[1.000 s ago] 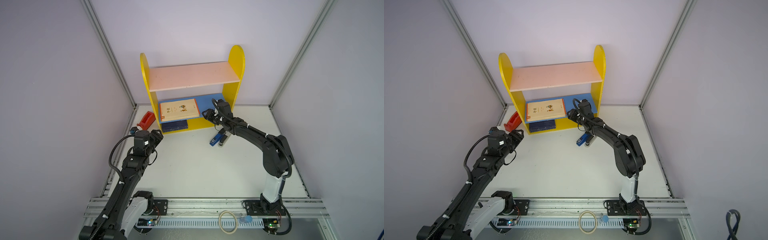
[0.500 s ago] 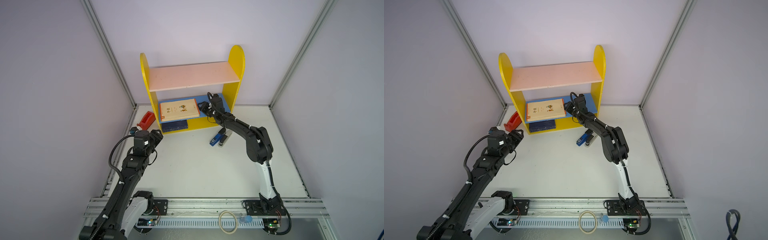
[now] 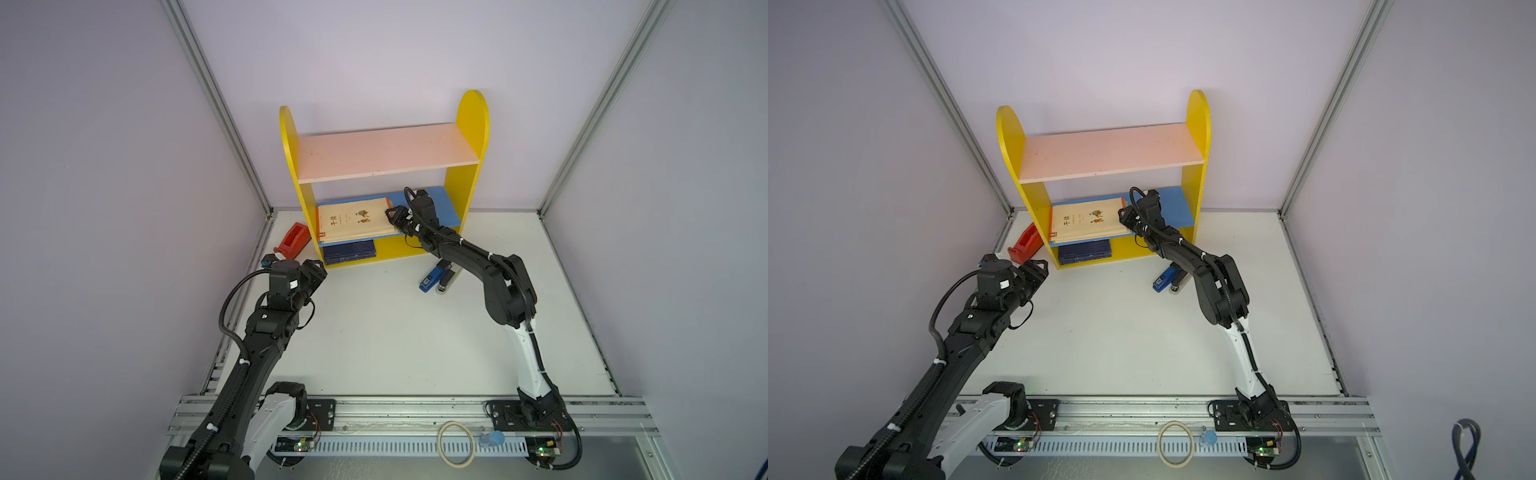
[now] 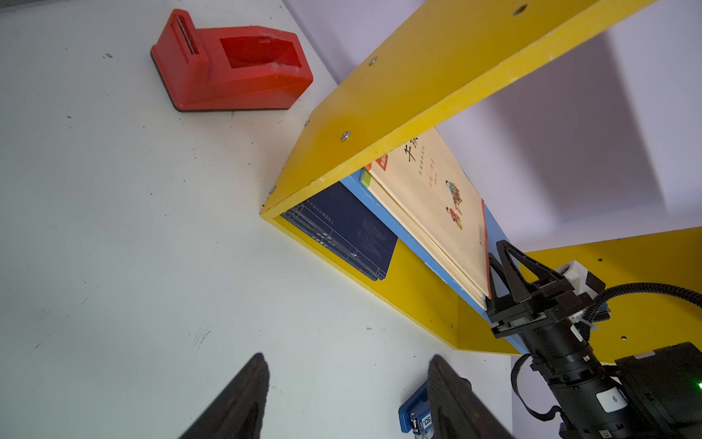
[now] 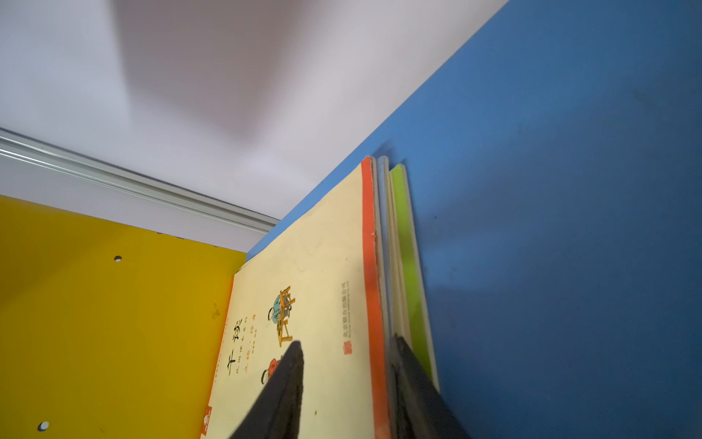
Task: Stacking books/files
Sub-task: Place the book on the bookshelf.
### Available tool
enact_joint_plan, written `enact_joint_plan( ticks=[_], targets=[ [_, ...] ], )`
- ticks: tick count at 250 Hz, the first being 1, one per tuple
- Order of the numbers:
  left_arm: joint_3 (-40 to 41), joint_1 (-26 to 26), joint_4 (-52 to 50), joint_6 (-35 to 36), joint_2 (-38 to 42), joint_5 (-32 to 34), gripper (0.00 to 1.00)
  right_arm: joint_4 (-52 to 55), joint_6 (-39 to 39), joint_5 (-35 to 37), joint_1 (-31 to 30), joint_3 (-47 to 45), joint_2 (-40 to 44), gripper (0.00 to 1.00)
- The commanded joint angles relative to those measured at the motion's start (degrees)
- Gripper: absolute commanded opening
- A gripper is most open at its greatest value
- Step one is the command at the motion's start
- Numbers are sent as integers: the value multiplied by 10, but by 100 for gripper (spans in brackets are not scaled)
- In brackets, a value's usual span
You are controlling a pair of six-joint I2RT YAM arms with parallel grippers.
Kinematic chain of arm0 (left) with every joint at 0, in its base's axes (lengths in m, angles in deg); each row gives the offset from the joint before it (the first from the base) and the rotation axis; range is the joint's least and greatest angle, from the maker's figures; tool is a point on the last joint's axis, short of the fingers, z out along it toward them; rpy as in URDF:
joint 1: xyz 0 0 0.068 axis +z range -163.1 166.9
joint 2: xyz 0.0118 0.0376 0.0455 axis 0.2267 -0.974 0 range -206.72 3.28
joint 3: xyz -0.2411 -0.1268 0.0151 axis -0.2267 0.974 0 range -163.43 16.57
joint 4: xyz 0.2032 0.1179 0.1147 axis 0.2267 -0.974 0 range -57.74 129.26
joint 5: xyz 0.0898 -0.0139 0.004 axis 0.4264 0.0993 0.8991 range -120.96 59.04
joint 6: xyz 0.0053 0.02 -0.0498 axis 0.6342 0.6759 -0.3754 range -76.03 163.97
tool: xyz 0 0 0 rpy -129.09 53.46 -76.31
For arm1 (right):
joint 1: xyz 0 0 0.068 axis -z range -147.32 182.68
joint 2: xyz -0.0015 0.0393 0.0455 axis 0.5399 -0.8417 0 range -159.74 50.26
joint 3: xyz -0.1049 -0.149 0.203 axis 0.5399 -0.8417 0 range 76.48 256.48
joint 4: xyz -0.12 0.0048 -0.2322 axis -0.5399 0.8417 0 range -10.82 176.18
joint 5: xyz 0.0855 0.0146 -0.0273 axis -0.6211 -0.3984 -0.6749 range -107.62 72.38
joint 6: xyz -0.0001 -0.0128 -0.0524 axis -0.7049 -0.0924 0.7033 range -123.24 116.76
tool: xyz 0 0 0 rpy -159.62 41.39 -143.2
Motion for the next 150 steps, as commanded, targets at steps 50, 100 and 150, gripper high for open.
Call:
enact_joint_plan(
  ticks=[50,100,150],
  targets=[
    [-4,1,12,2,2,-5,69,96,20,13,11,9,27,42],
    [-5,2,10,5,3,0,69,180,82,41,22,38,77,46],
    [5,0,17,19,12,27,75,187,164,76,18,-97,205,47]
  ],
)
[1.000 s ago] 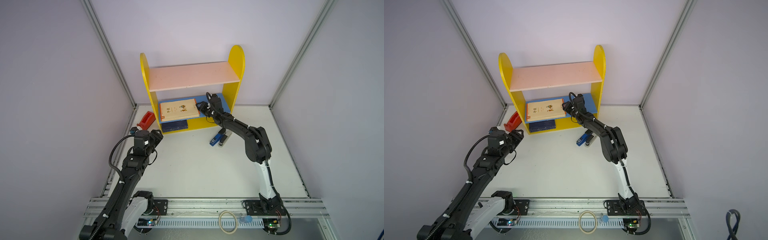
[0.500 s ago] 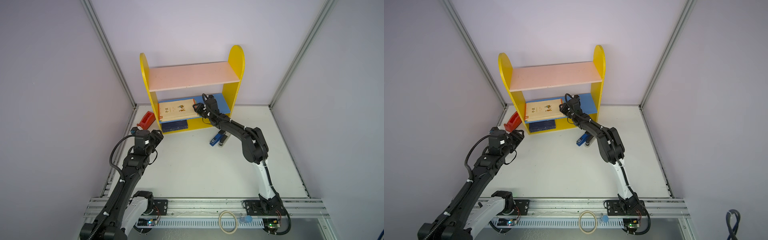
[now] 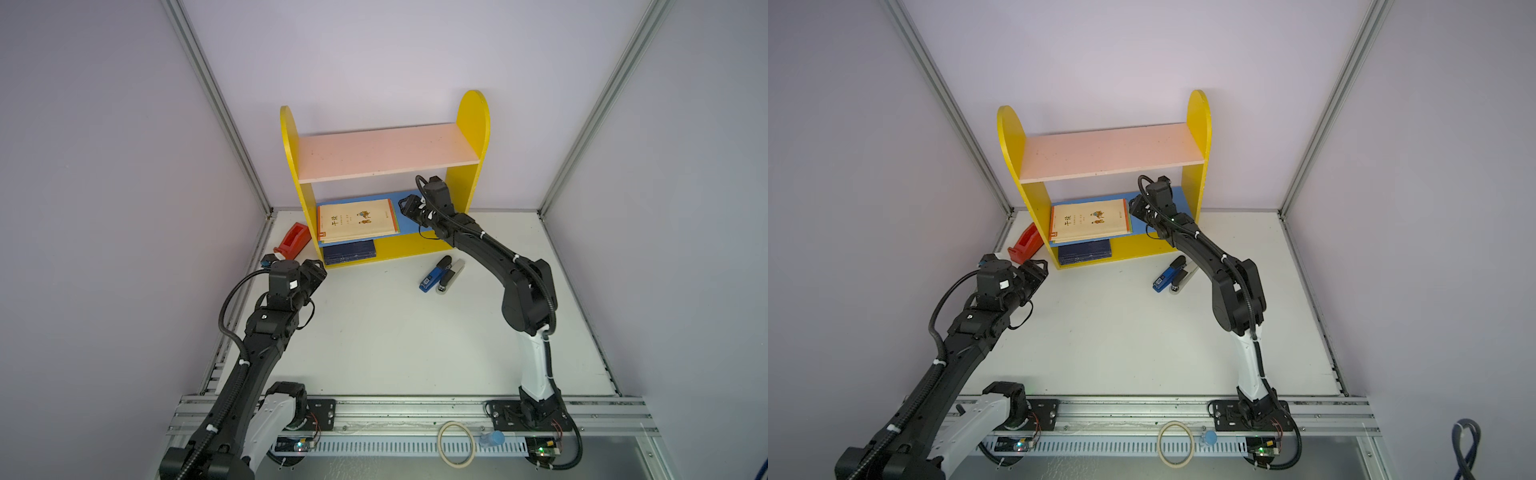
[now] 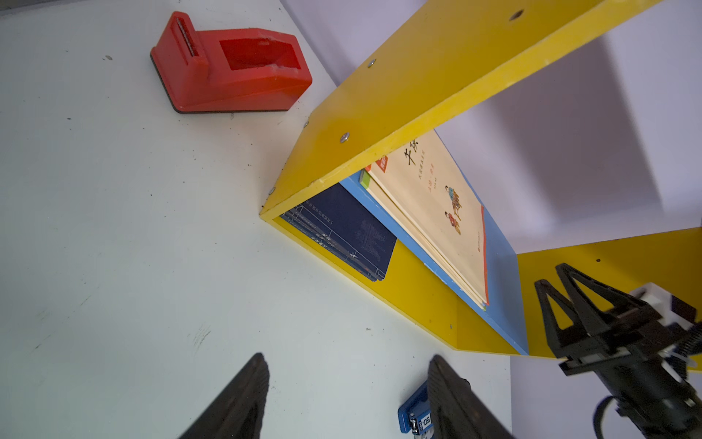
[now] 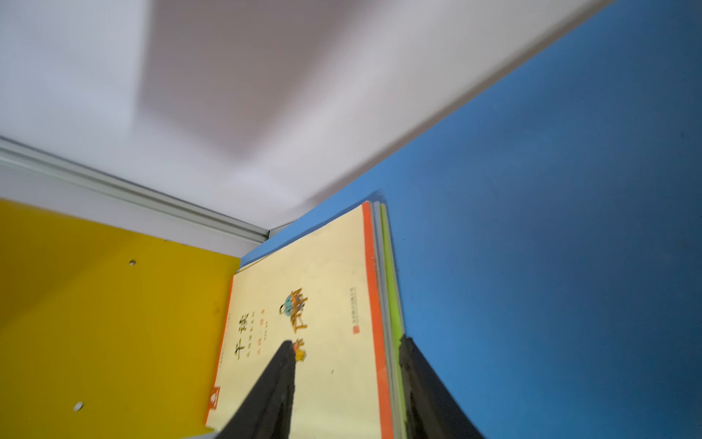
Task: Stacking books/files
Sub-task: Place the book on the bookshelf, then reset both arms
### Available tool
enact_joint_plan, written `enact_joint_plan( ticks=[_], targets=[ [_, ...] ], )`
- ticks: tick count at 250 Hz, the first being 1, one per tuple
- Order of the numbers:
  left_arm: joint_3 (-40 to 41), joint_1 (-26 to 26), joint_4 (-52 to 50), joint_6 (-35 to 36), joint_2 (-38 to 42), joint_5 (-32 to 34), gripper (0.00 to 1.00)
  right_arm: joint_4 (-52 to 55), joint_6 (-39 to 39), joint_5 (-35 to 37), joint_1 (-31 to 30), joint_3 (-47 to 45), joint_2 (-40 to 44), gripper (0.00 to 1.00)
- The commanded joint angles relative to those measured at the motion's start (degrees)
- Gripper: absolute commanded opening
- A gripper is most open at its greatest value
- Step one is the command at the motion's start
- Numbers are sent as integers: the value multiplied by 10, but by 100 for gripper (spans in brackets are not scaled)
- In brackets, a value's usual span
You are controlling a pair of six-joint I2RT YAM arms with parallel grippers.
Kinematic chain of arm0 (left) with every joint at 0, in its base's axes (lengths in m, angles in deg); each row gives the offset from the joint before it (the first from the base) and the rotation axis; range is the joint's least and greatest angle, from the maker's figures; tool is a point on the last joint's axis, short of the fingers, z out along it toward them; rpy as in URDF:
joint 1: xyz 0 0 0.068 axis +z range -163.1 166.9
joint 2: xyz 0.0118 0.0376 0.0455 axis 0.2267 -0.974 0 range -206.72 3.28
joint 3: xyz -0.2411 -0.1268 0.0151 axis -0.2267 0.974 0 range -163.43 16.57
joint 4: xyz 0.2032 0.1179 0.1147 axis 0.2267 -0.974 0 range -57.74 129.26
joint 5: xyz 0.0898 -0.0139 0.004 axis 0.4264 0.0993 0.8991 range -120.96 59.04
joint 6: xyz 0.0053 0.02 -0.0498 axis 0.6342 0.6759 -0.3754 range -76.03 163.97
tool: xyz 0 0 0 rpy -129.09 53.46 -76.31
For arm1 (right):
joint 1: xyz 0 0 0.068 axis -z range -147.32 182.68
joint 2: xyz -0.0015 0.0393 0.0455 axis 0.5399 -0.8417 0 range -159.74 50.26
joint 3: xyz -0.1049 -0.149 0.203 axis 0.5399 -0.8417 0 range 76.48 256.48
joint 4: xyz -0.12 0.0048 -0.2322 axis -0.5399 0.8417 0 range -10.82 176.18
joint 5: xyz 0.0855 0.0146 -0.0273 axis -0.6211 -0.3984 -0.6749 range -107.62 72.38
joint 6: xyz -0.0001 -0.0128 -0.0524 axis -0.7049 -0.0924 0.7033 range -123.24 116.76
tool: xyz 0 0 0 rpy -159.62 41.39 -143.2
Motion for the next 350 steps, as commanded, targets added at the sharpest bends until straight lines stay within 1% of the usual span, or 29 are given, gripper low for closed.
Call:
enact_joint_plan(
  ticks=[1,9,12,15,35,52,72,79,99,117,127,138,146,160,174,189,214,221,226,238,259,267,279,289,294,303,319,332,350],
  targets=[
    [6,0,17,17,9,23,76,20,72,39,-2,-90,73,47],
    [6,-3,13,21,13,39,88,7,86,52,-4,-133,109,48],
    [4,-6,7,21,16,50,98,0,91,57,-4,-153,123,48],
    [2,-9,-2,20,17,62,100,-7,96,62,-4,-172,137,48],
    [-25,-25,-47,30,18,103,100,-52,130,104,-4,-304,241,51],
    [-48,-43,-67,38,15,122,100,-63,146,175,-3,-393,324,61],
    [-46,-84,-52,65,27,186,100,-40,153,288,-1,-457,405,77],
    [-37,-104,-38,80,35,222,100,-39,163,321,0,-480,428,83],
    [-13,-161,0,117,57,349,100,-46,201,386,2,-540,482,90],
    [1,-209,29,138,59,498,100,-45,214,444,8,-575,514,95],
    [25,-217,113,216,48,531,100,-81,241,468,9,-608,526,93],
    [47,-209,212,309,20,513,100,-148,304,475,11,-649,536,92],
    [41,-191,216,346,-8,478,100,-199,343,478,14,-680,542,94],
    [-7,-134,124,337,-69,382,99,-283,404,468,34,-728,541,97],
    [-48,-83,38,294,-128,346,96,-331,422,466,66,-757,524,97],
    [-24,-62,72,311,-154,347,95,-328,424,470,96,-763,497,95],
    [88,-37,258,387,-154,358,95,-381,429,484,124,-787,449,96],
    [83,-28,212,358,-141,358,96,-409,426,470,134,-797,433,96],
    [89,-23,222,361,-133,363,97,-431,426,457,141,-804,420,95],
    [118,-23,277,381,-111,378,97,-447,449,439,145,-795,397,94],
    [191,-19,415,453,-85,345,100,-518,507,416,149,-800,369,94],
    [209,-8,454,457,-94,332,100,-546,523,422,149,-806,361,95],
    [212,15,448,430,-125,310,100,-553,523,438,150,-807,359,95],
    [207,28,442,420,-162,295,100,-545,524,425,150,-804,359,95],
    [206,29,469,431,-182,309,100,-542,525,418,151,-802,359,95],
    [188,14,442,437,-193,332,100,-526,526,407,151,-795,359,95],
    [211,12,543,487,-215,313,100,-501,529,391,151,-777,343,92],
    [222,22,591,497,-226,289,100,-502,533,361,151,-776,343,89],
    [216,37,599,491,-239,263,100,-562,520,287,151,-824,368,91]
  ],
)
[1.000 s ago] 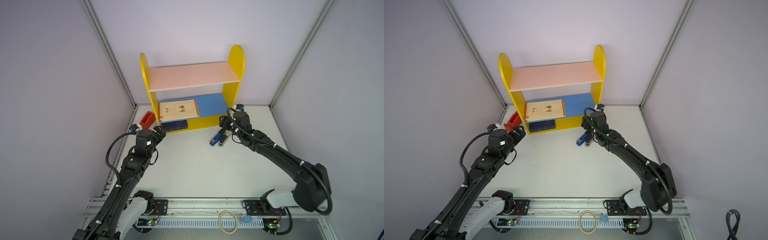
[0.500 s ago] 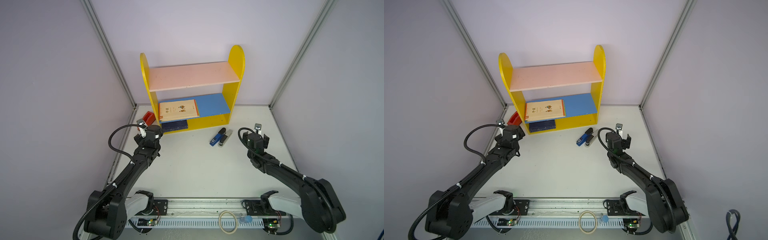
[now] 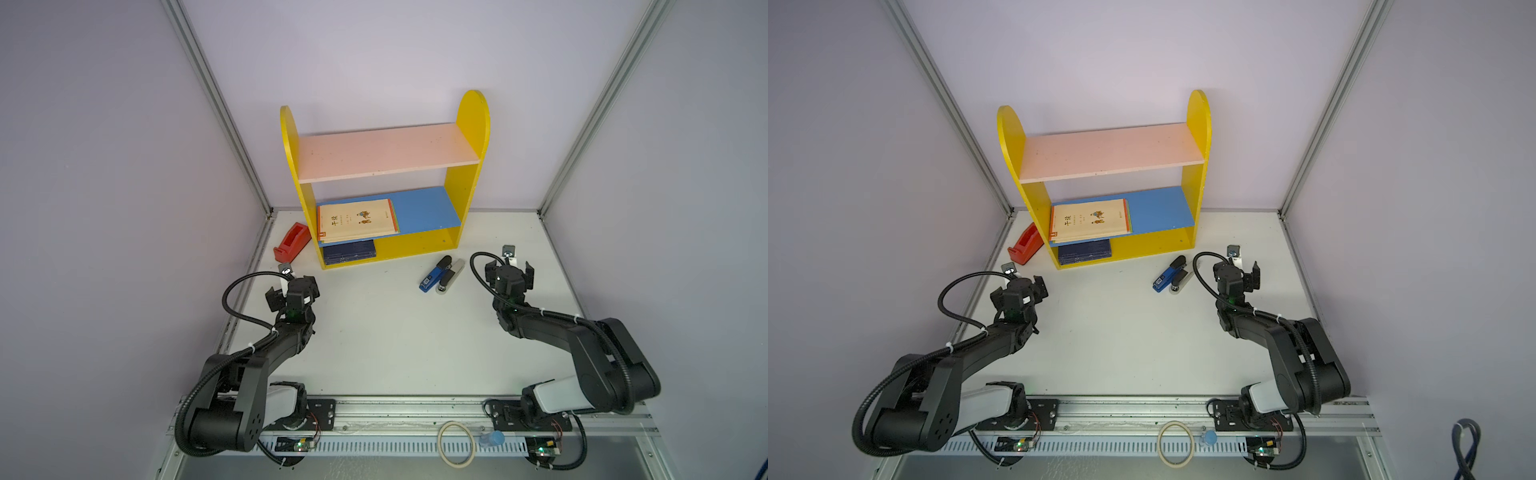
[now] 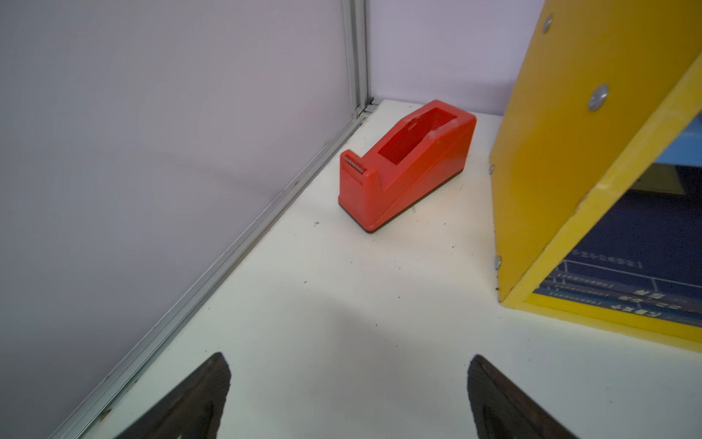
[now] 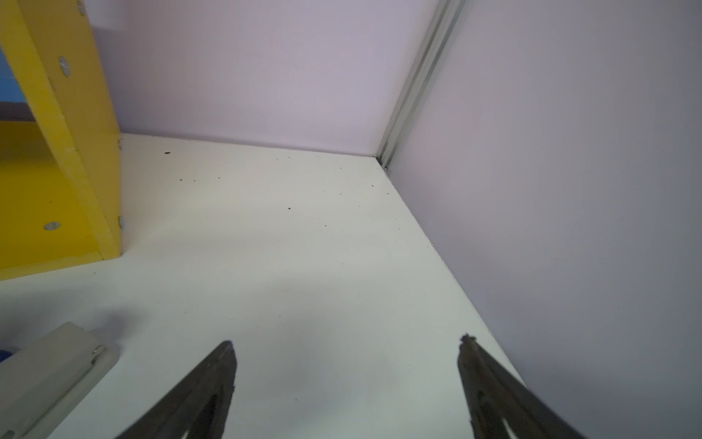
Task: Stacking books/files
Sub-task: Reset both arms
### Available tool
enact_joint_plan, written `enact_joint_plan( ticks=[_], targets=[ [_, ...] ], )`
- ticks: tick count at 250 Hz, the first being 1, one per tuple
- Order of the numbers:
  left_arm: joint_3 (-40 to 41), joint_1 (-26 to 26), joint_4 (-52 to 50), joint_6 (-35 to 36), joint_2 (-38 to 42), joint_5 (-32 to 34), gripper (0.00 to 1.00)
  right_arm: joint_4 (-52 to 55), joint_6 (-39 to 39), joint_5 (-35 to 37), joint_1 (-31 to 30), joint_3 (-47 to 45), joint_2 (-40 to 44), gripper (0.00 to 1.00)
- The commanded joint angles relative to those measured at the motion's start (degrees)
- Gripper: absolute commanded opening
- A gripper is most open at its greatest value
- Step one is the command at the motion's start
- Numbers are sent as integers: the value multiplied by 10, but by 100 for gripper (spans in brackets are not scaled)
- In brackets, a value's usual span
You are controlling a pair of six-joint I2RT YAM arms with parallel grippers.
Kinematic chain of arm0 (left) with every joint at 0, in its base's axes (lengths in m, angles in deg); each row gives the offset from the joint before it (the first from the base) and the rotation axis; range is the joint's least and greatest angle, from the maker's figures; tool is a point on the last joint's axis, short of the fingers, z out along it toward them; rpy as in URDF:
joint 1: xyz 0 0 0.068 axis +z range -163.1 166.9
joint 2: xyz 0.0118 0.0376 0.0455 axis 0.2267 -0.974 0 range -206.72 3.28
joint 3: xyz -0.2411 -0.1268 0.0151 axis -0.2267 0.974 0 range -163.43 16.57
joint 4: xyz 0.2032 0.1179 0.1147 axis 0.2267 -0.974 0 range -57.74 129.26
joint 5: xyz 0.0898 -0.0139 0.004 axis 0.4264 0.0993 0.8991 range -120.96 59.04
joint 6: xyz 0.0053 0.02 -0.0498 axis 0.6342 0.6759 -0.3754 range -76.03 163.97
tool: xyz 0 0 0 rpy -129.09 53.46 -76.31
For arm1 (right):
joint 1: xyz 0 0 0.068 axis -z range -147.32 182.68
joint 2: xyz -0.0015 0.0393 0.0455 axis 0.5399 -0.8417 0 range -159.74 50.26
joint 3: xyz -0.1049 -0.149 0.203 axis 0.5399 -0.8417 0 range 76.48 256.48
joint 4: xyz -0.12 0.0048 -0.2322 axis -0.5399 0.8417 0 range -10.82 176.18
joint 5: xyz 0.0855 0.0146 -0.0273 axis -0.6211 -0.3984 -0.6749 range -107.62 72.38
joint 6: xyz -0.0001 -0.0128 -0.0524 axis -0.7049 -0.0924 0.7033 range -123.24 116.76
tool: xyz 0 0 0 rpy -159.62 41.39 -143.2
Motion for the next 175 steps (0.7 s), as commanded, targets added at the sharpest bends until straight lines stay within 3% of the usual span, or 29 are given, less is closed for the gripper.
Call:
enact_joint_plan(
  ticks=[1,13,29,47,66,76,93,112,119,128,142,175],
  targets=[
    [-3,17,111,32,-18,-45,100,-78,1,-103,1,-44,23,91],
    [-22,29,75,29,-22,-84,100,-152,-2,-94,4,-75,16,93],
    [-50,54,36,38,-38,-201,100,-217,-14,-63,12,-83,-17,96],
    [-99,84,-23,62,-70,-375,100,-175,-34,-86,27,-76,-5,96],
    [-152,82,-89,88,-110,-446,100,-168,-42,-118,43,-71,-8,99],
    [-161,73,-96,98,-118,-441,100,-164,-46,-131,49,-72,-7,99],
    [-117,71,-18,88,-107,-408,100,-193,-58,-159,64,-90,-8,99],
    [-28,102,164,40,-118,-395,100,-283,-62,-192,83,-106,-60,99],
    [-13,111,205,28,-129,-398,100,-249,-69,-193,84,-102,-44,99],
    [-14,117,205,32,-136,-422,100,-195,-73,-198,84,-92,-25,99],
    [-29,109,172,51,-136,-439,100,-250,-64,-194,84,-98,-50,99],
    [-40,94,156,61,-138,-418,100,-188,-75,-172,85,-70,-43,99]
  ],
)
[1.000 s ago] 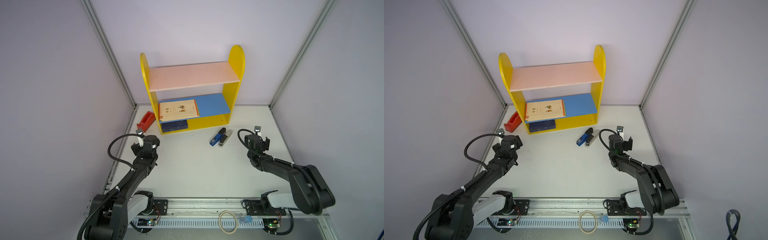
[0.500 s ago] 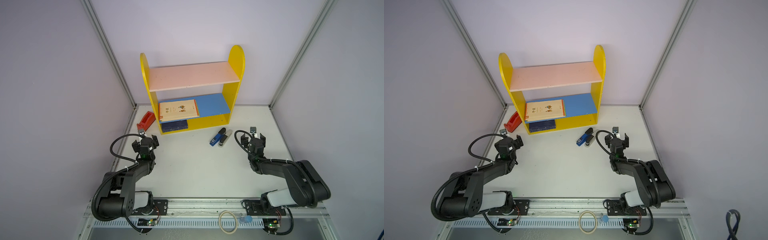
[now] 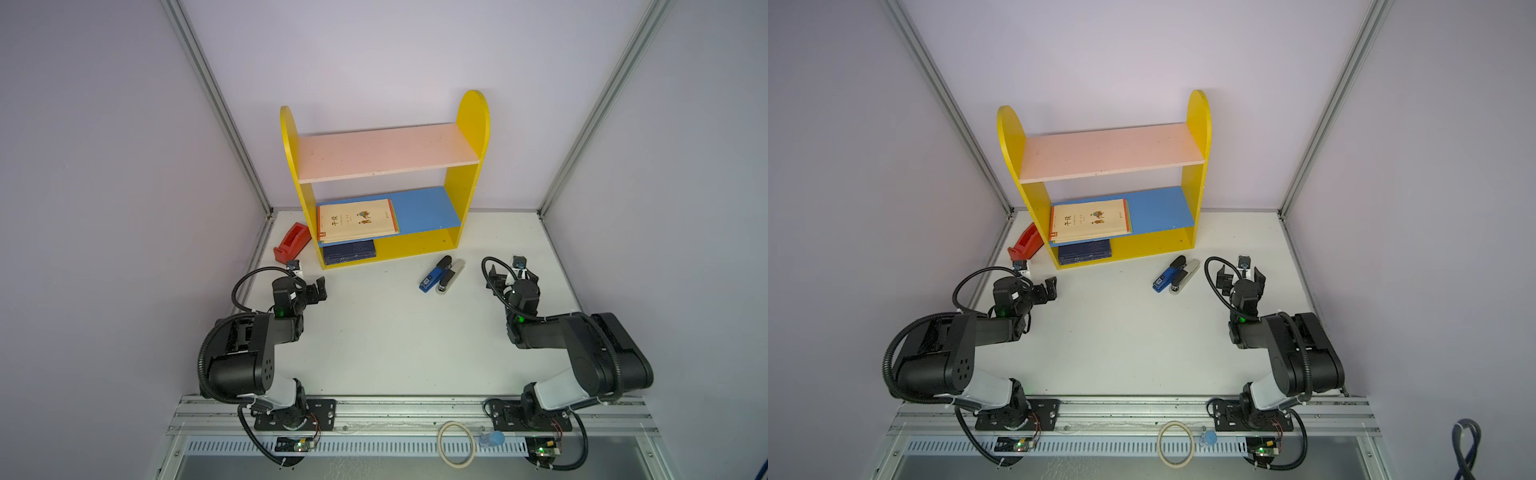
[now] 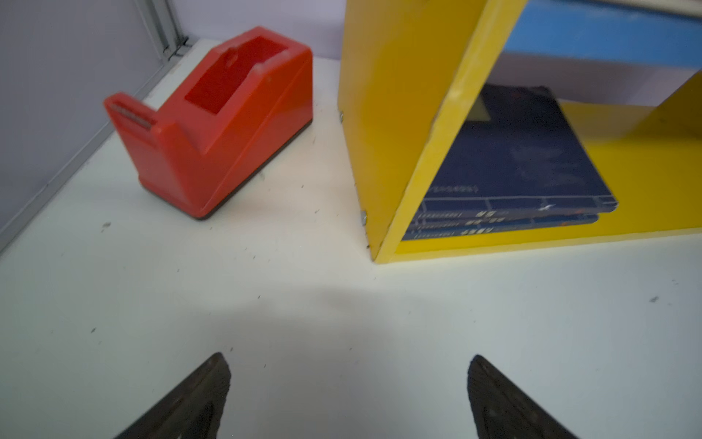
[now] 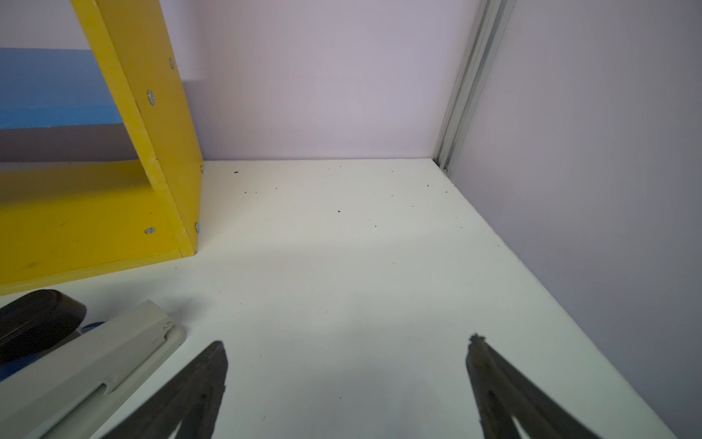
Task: Stacking books/files
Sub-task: Reset both arms
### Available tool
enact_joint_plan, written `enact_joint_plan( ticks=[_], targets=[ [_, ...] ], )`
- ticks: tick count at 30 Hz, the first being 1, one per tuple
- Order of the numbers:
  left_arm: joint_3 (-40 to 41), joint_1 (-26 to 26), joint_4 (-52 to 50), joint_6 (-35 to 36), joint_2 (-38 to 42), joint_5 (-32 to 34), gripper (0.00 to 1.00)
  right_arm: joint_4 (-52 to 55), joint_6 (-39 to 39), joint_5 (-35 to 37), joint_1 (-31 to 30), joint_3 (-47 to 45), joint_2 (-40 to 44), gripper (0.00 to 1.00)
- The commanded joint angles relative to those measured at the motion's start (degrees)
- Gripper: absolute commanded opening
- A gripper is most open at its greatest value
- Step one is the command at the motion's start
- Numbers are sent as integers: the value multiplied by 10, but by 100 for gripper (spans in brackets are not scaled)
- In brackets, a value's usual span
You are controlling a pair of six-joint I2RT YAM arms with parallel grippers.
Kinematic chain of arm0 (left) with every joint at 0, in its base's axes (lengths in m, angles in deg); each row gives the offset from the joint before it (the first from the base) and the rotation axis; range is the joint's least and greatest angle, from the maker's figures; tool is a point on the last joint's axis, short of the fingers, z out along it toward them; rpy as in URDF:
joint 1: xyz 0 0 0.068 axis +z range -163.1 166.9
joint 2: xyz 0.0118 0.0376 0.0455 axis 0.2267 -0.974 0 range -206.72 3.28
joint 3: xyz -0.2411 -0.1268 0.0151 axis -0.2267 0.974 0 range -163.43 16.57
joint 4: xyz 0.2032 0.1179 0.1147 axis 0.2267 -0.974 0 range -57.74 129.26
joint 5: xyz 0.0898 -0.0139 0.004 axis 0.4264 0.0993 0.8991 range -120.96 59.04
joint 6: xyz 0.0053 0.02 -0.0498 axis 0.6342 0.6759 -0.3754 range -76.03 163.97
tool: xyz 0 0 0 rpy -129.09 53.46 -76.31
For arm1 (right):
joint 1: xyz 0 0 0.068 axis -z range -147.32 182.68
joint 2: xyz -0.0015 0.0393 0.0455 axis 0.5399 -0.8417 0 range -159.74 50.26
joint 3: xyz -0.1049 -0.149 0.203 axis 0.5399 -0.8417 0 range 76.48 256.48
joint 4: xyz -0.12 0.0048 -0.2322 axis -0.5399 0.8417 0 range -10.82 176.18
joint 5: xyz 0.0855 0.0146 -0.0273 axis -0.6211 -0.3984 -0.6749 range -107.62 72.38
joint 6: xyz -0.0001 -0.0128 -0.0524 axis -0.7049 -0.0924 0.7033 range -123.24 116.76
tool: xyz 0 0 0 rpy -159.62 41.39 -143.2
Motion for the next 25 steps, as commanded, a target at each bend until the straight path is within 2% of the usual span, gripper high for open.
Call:
enact_joint_plan(
  ticks=[1,25],
  targets=[
    [-6,-4,46,11,-2,-12,100,11,-16,9,1,24,-4,99],
    [-5,-4,47,11,0,-13,100,9,-19,9,2,23,-2,99]
  ],
)
